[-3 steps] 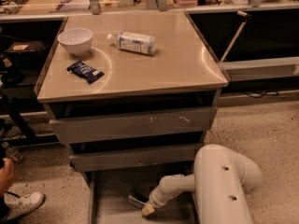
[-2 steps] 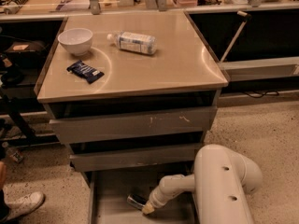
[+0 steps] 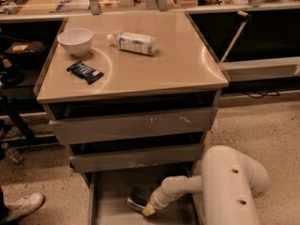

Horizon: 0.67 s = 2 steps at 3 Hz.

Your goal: Pick redbull can from bottom drawer and place on counter

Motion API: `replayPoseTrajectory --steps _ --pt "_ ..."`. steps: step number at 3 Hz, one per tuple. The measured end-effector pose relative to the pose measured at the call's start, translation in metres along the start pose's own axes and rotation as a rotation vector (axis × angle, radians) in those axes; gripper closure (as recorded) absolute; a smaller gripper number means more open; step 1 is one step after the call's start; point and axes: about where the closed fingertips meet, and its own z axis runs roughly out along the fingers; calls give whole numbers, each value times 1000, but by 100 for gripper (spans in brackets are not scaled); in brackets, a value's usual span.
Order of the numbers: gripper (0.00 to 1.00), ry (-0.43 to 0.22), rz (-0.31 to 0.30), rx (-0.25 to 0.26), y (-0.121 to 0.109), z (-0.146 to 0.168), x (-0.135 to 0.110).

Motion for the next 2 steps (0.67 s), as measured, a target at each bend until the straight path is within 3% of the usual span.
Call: replayPoseTrajectory --steps 2 --pt "100 -127 102 92 25 -91 -8"
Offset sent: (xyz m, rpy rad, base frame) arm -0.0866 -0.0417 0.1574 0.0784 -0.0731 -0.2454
